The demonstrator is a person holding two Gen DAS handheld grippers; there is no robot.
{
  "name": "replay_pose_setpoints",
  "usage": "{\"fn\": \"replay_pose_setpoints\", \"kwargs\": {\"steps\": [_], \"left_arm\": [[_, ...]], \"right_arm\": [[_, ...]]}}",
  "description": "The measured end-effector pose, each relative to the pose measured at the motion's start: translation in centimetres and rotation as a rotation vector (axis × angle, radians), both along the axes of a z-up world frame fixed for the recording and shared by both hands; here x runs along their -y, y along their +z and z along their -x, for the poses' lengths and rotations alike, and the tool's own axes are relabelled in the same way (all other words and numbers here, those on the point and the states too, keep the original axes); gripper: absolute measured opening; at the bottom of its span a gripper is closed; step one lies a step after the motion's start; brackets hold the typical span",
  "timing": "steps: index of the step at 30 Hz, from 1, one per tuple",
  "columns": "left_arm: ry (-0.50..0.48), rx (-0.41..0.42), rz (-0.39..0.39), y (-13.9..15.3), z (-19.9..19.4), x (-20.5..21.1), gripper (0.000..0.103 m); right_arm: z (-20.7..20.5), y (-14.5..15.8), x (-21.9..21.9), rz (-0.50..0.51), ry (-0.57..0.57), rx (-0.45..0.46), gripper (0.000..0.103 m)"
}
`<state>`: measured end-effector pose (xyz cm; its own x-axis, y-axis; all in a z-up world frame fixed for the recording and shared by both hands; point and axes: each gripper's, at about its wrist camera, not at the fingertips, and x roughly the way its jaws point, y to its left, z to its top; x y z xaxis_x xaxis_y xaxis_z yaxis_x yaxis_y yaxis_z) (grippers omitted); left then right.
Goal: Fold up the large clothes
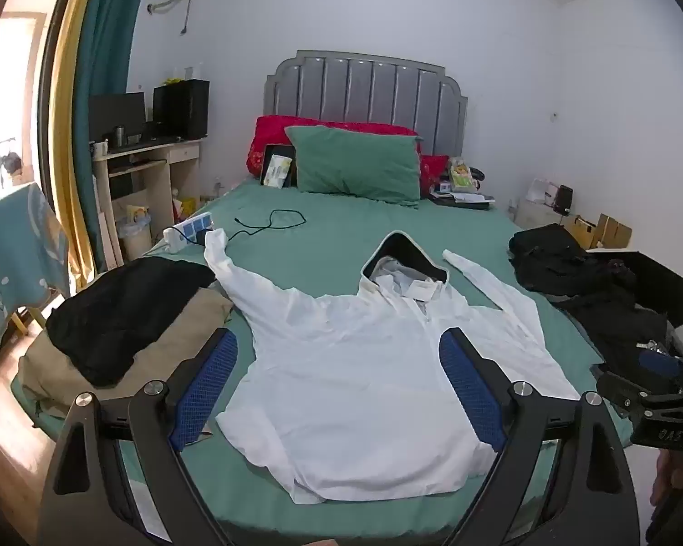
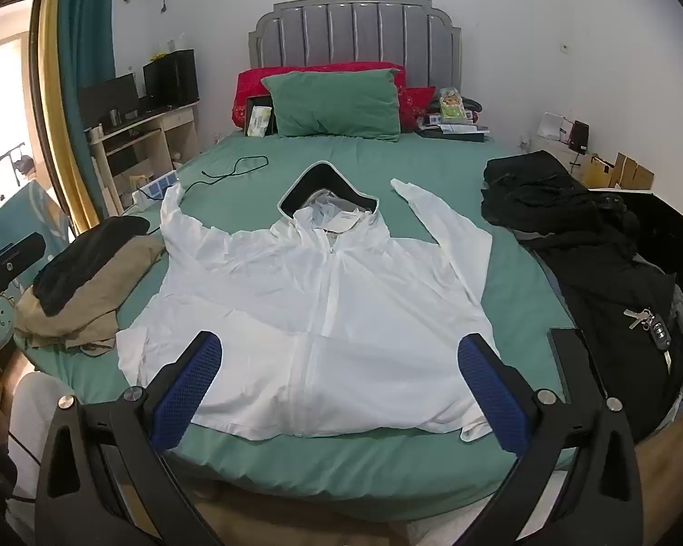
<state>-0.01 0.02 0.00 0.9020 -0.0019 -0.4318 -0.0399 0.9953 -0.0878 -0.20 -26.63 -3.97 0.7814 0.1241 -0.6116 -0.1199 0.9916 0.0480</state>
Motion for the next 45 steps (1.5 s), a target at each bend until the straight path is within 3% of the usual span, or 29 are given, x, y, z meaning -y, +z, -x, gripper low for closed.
{"fn": "replay_pose_setpoints", "kwargs": {"steps": [45], "left_arm": [[-0.006, -0.015, -0.031, -0.9, -0.2, 0.3, 0.092]], "right_arm": [[0.4, 0.9, 0.8, -0.022, -0.009, 0.025, 0.103]]}}
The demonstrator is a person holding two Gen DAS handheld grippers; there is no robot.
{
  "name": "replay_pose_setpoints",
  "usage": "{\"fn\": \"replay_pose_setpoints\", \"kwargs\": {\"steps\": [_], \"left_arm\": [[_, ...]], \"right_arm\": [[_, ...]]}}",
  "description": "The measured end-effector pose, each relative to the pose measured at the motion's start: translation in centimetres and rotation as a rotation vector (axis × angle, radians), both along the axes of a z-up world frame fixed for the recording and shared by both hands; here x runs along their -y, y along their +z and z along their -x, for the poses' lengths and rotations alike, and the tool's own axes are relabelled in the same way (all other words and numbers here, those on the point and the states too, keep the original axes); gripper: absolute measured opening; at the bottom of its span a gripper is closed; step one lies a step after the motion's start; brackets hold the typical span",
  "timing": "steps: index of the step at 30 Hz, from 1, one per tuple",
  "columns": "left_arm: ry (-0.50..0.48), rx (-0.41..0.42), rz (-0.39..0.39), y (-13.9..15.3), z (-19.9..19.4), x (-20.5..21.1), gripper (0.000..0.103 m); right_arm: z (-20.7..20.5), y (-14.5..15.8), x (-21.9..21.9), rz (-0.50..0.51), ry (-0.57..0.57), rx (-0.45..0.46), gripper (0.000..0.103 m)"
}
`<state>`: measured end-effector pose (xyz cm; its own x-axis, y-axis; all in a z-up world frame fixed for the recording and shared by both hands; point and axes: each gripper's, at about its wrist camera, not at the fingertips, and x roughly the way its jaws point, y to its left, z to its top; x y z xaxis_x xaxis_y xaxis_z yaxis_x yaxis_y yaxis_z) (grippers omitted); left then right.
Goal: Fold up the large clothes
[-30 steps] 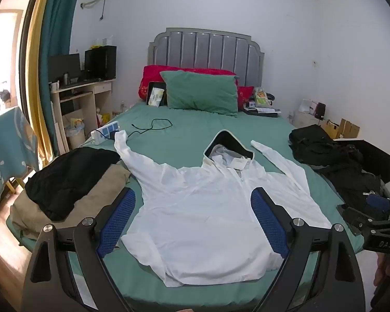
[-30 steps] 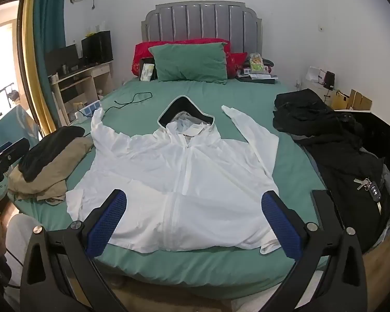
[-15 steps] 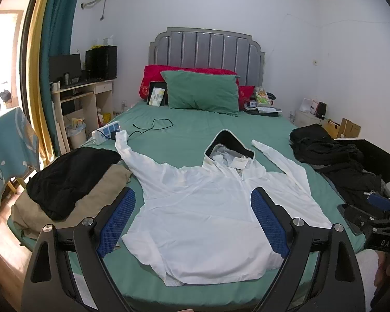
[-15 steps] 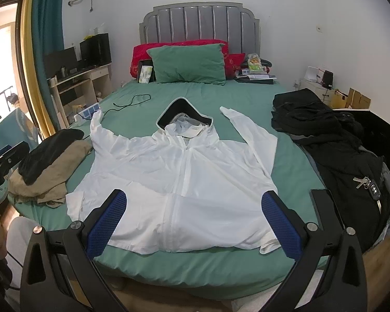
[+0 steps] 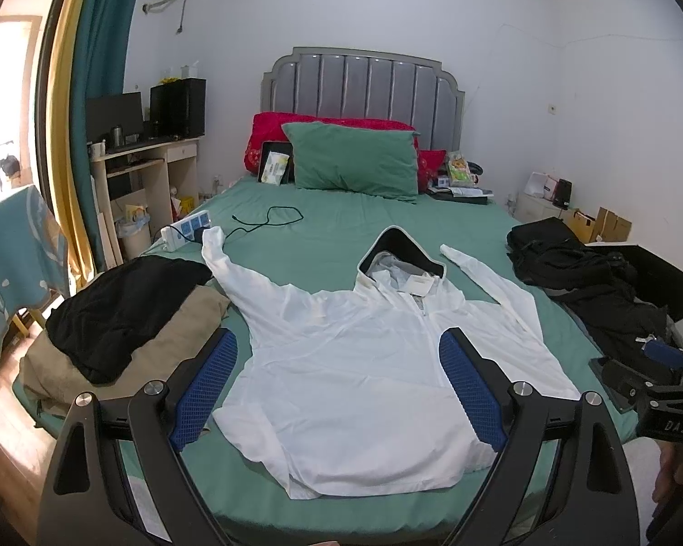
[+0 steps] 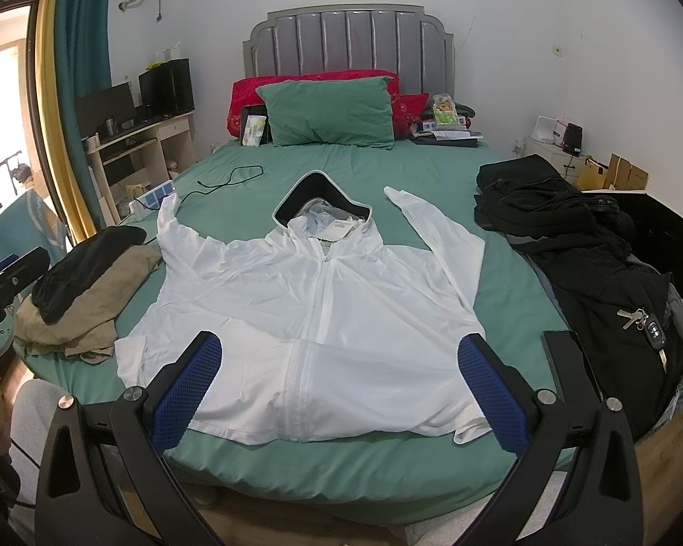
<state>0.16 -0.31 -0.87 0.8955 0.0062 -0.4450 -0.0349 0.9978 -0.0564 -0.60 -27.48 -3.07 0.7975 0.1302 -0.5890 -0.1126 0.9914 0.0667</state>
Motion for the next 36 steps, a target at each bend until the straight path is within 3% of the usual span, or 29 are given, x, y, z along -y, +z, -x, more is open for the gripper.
{"fn": "replay_pose_setpoints", "kwargs": {"steps": [36], "left_arm": [[0.005, 0.002, -0.006, -0.11, 0.40, 0.40, 0.092]], "right_arm": [[0.18, -0.21, 0.37, -0.006, -0.004, -0.004, 0.103]]}}
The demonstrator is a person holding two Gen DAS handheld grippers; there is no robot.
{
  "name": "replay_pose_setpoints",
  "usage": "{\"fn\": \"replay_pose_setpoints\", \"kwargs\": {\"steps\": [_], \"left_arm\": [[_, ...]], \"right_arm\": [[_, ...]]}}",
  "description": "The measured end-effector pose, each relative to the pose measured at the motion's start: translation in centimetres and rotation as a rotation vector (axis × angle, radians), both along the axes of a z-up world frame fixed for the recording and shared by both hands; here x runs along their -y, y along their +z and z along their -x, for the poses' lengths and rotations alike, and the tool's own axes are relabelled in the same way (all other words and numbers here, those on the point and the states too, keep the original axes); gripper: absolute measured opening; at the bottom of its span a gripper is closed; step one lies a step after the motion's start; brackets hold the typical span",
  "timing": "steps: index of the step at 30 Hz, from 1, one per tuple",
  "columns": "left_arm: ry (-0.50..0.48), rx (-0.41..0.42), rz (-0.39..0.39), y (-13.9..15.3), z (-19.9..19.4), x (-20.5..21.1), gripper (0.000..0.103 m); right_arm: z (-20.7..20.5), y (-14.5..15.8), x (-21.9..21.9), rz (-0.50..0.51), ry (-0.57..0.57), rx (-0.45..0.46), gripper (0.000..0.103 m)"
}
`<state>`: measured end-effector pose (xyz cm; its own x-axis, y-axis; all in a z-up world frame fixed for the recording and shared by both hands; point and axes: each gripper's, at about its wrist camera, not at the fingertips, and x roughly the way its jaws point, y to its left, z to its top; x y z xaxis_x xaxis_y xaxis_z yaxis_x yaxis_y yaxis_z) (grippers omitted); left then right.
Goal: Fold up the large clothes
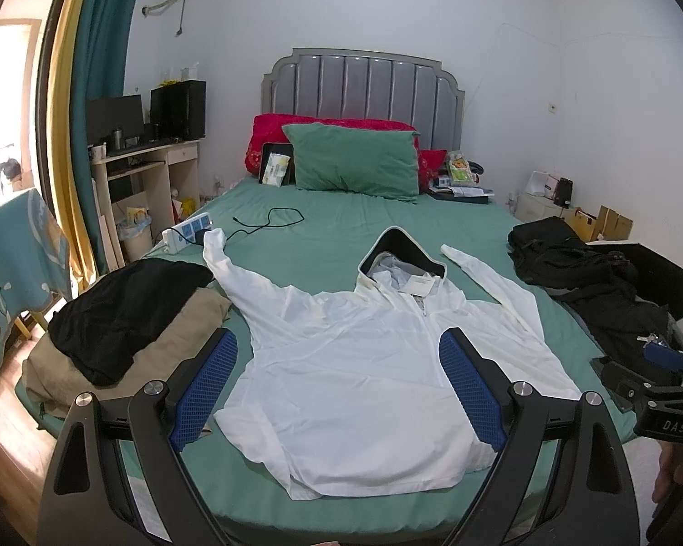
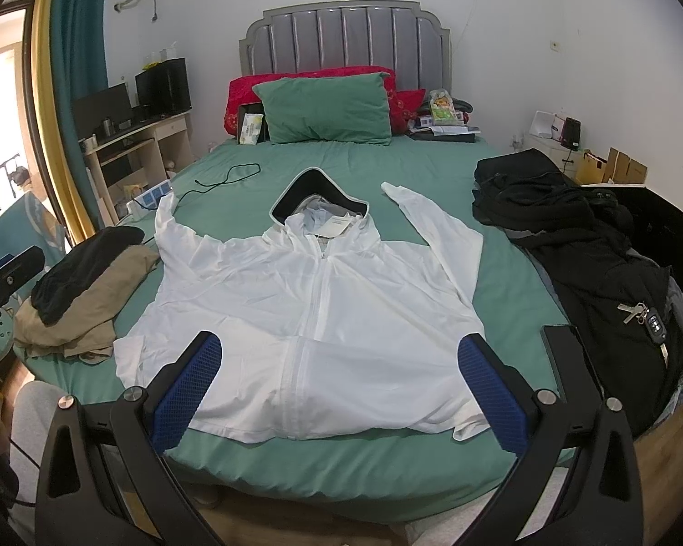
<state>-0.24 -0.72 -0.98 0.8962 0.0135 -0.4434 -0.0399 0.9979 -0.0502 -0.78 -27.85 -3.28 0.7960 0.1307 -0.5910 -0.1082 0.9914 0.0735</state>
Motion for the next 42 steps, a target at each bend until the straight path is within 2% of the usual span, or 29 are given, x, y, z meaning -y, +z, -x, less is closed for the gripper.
{"fn": "replay_pose_setpoints", "kwargs": {"steps": [12, 15, 19, 22, 27, 32, 38, 42], "left_arm": [[-0.006, -0.001, -0.001, 0.3, -0.1, 0.0, 0.092], [-0.013, -0.002, 0.010, 0.3, -0.3, -0.2, 0.092], [-0.031, -0.044, 0.065, -0.2, -1.7, -0.7, 0.092], [-0.007, -0.088, 0.063, -1.0, -3.2, -1.0, 0.092], [-0.034, -0.122, 0.080, -2.7, -5.8, -1.6, 0.092], [-0.082, -0.185, 0.106, -5.3, -10.4, -2.4, 0.093], [-0.142, -0.258, 0.141, -8.5, -16.6, -3.2, 0.093], [-0.110, -0.273, 0.095, -9.7, -20.3, -3.5, 0.092]], "right_arm": [[0.0, 0.0, 0.0, 0.004, -0.001, -0.003, 0.103], [-0.5, -1.0, 0.5, 0.006, -0.007, -0.009, 0.103], [-1.2, -1.6, 0.9, 0.010, -0.006, -0.018, 0.103], [-2.2, -2.0, 0.7, 0.012, -0.014, -0.024, 0.103], [-4.9, -3.4, 1.9, 0.035, -0.025, -0.042, 0.103], [-8.1, -4.3, 3.2, 0.074, -0.021, -0.065, 0.103], [-14.6, -6.3, 5.3, 0.062, 0.000, -0.110, 0.103], [-19.4, -7.8, 6.8, 0.040, -0.007, -0.164, 0.103]]}}
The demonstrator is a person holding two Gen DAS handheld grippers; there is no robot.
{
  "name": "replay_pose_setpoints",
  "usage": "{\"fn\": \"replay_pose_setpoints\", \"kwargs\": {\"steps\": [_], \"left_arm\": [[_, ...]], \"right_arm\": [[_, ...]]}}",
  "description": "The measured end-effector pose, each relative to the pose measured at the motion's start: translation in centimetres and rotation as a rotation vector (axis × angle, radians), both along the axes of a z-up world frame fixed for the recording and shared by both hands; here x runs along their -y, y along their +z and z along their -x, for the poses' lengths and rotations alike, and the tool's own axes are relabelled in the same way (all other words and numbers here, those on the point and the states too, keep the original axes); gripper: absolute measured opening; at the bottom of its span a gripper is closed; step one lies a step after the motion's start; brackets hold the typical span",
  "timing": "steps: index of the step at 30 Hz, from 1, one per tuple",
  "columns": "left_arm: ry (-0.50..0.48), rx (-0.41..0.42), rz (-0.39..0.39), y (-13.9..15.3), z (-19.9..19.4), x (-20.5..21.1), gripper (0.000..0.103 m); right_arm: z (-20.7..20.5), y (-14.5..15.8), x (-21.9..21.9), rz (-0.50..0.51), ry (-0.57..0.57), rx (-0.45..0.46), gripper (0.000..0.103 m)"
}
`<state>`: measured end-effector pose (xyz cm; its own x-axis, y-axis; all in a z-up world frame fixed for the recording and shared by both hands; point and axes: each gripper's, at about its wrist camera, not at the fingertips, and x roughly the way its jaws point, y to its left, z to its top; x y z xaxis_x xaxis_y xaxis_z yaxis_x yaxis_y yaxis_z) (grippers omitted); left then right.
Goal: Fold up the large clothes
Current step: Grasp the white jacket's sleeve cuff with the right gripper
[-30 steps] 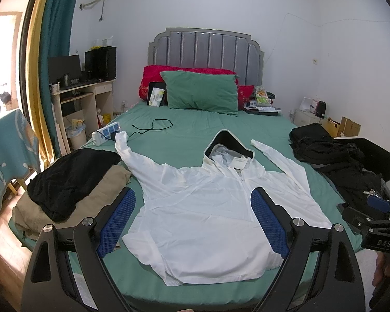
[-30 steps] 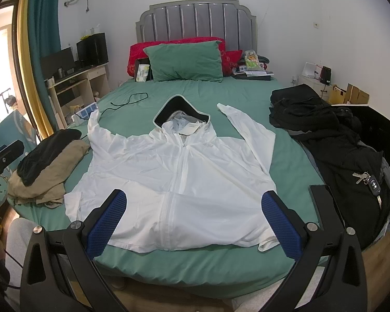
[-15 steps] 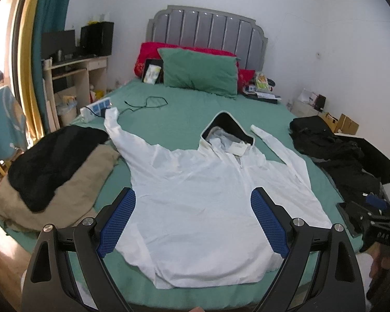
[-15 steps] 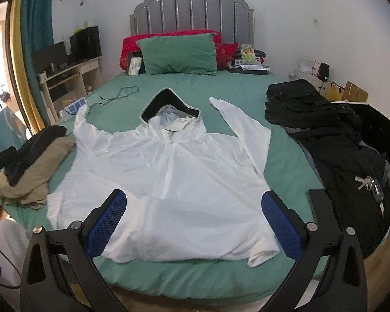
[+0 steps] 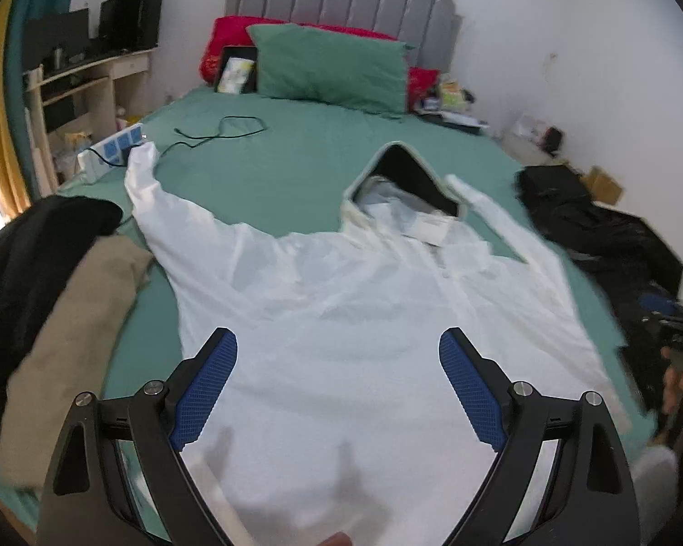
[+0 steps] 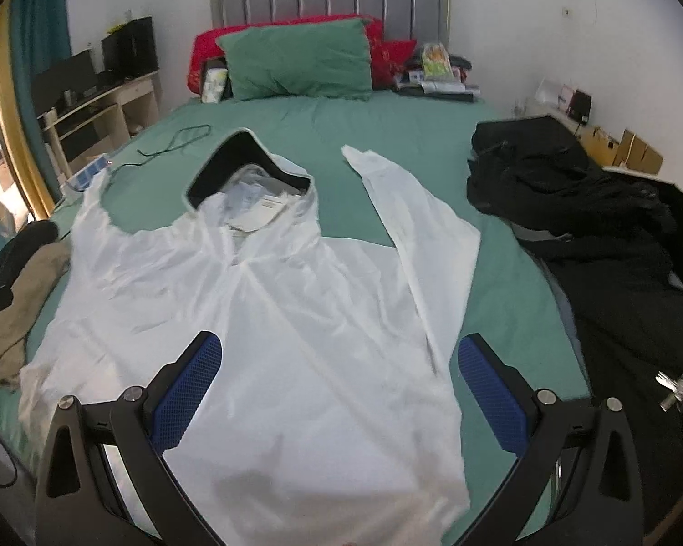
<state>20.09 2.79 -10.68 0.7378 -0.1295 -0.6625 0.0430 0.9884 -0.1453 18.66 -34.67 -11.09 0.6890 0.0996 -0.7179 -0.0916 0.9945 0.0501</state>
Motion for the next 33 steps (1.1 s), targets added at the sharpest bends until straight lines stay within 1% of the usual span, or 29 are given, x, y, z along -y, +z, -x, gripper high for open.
{"fn": "replay_pose_setpoints", "kwargs": {"steps": [1, 3, 4, 5, 7, 8, 9, 11, 13, 14, 17, 18, 20, 21, 25, 26, 27, 28, 29, 30, 31, 32, 33], "left_arm": [[0.015, 0.002, -0.016, -0.4, -1.2, -0.1, 0.092], [0.027, -0.018, -0.022, -1.1, -3.4, -0.4, 0.092], [0.032, -0.035, -0.002, -1.6, -5.0, -0.8, 0.092], [0.033, -0.042, 0.017, -1.9, -5.7, -1.2, 0.092], [0.002, -0.054, 0.055, -2.8, -8.7, -1.9, 0.092], [-0.019, -0.055, 0.054, -3.1, -9.8, -2.1, 0.092], [-0.039, -0.054, 0.046, -3.4, -10.9, -2.1, 0.092], [-0.069, -0.040, 0.002, -3.8, -12.5, -2.1, 0.092], [-0.044, -0.029, -0.055, -4.3, -13.4, -2.3, 0.092], [-0.035, -0.032, -0.066, -4.6, -13.6, -2.5, 0.092], [-0.034, -0.073, -0.091, -5.9, -14.6, -3.6, 0.092], [-0.007, -0.078, -0.121, -6.3, -15.0, -4.1, 0.092], [0.038, -0.081, -0.146, -6.7, -15.6, -5.1, 0.092], [0.066, -0.085, -0.153, -6.9, -16.0, -5.8, 0.092], [0.095, -0.083, -0.193, -7.2, -16.6, -7.2, 0.092], [0.101, -0.080, -0.196, -7.2, -16.7, -7.4, 0.092], [0.114, -0.076, -0.195, -7.1, -16.7, -7.8, 0.092], [0.120, -0.074, -0.190, -7.1, -16.7, -8.0, 0.092], [0.128, -0.077, -0.180, -7.1, -16.5, -8.3, 0.092], [0.136, -0.082, -0.163, -7.2, -16.4, -8.6, 0.092], [0.141, -0.095, -0.133, -7.1, -16.2, -9.0, 0.092], [0.143, -0.105, -0.108, -7.1, -16.1, -9.2, 0.092], [0.146, -0.112, -0.089, -7.1, -16.0, -9.5, 0.092]], "right_arm": [[-1.1, -0.5, 0.3, 0.001, 0.002, -0.015, 0.103], [-3.4, -1.7, 0.8, 0.018, 0.002, -0.042, 0.103], [-4.6, -2.2, 1.2, 0.023, 0.003, -0.053, 0.103], [-5.7, -2.8, 1.5, 0.024, 0.001, -0.070, 0.102], [-7.8, -3.8, 1.9, 0.024, 0.000, -0.093, 0.101], [-8.8, -4.1, 2.2, 0.031, 0.001, -0.099, 0.101], [-10.3, -4.7, 2.3, 0.061, 0.005, -0.105, 0.099], [-12.4, -5.4, 2.3, 0.106, 0.018, -0.110, 0.096], [-14.9, -6.1, 1.9, 0.130, 0.031, -0.120, 0.095], [-16.5, -6.5, 1.5, 0.134, 0.049, -0.124, 0.095], [-20.3, -7.3, 0.7, 0.163, 0.058, -0.134, 0.091], [-21.9, -7.7, 0.5, 0.157, 0.044, -0.154, 0.089], [-24.5, -8.2, 0.1, 0.127, 0.026, -0.175, 0.088], [-26.2, -8.5, -0.2, 0.143, 0.012, -0.181, 0.088], [-30.4, -9.8, -0.3, 0.171, -0.026, -0.198, 0.086], [-31.3, -10.2, 0.0, 0.160, -0.035, -0.207, 0.086], [-32.4, -10.8, 0.5, 0.147, -0.047, -0.223, 0.084], [-32.9, -11.1, 0.7, 0.143, -0.052, -0.226, 0.080], [-33.3, -11.6, 0.9, 0.136, -0.053, -0.233, 0.070], [-33.4, -11.8, 1.2, 0.100, -0.037, -0.229, 0.063], [-33.3, -11.7, 1.2, 0.095, -0.034, -0.220, 0.052], [-33.0, -11.4, 1.2, 0.098, -0.023, -0.211, 0.022], [-32.5, -11.0, 1.1, 0.111, -0.023, -0.203, 0.011]]}}
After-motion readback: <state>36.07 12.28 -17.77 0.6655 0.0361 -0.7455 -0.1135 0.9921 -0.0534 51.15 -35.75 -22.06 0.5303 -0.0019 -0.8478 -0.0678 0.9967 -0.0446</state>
